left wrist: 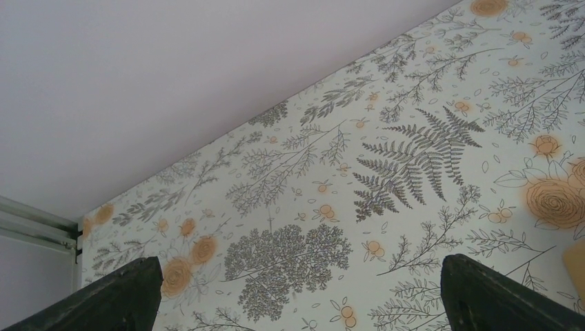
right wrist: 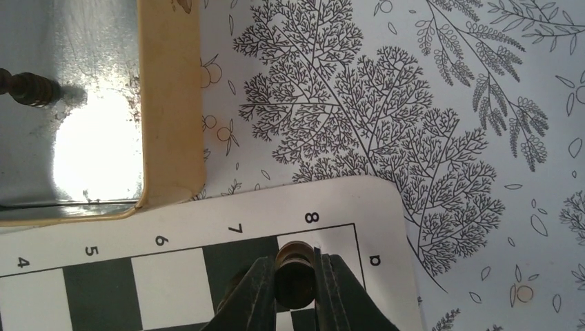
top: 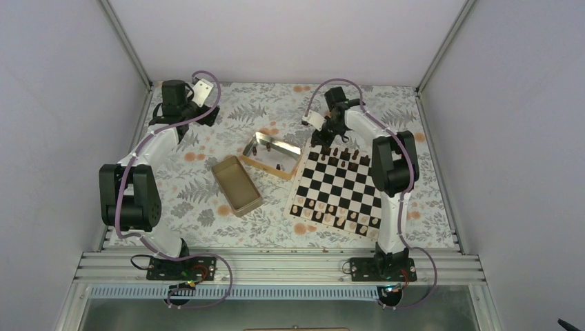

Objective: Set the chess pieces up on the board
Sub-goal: Place the chess piece on the chessboard, then pick up the chess piece from the storage box.

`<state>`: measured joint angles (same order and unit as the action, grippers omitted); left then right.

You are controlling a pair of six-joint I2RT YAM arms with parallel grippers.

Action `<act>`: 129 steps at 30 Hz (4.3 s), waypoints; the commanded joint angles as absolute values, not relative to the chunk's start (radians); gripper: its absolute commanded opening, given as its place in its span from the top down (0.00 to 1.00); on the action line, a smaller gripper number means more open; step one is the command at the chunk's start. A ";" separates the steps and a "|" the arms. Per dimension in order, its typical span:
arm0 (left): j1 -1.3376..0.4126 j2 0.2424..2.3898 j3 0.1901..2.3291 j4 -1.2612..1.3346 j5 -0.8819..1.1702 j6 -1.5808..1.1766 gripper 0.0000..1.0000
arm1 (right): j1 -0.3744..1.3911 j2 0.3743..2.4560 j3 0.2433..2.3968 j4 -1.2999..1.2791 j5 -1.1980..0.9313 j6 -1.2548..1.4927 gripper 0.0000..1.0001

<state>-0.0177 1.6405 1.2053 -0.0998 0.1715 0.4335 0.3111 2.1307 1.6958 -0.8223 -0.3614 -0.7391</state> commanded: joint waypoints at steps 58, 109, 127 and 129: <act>-0.021 1.612 1.224 -0.114 0.185 0.426 0.00 | 0.282 2.206 1.720 -0.830 -0.337 -0.767 0.83; -0.020 1.560 1.221 -0.121 0.217 0.422 0.00 | 0.676 2.378 2.084 -0.706 -0.417 -0.686 0.61; -0.018 1.554 1.207 -0.105 0.213 0.425 0.00 | 0.681 2.491 2.138 -0.692 -0.387 -0.686 0.58; -0.017 1.554 1.205 -0.103 0.213 0.425 0.00 | 0.681 2.498 2.139 -0.692 -0.387 -0.687 0.58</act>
<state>-0.0196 1.5837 1.2053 -0.1287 0.1959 0.4332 0.6685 2.4691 2.1086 -0.6964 -0.3965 -0.6876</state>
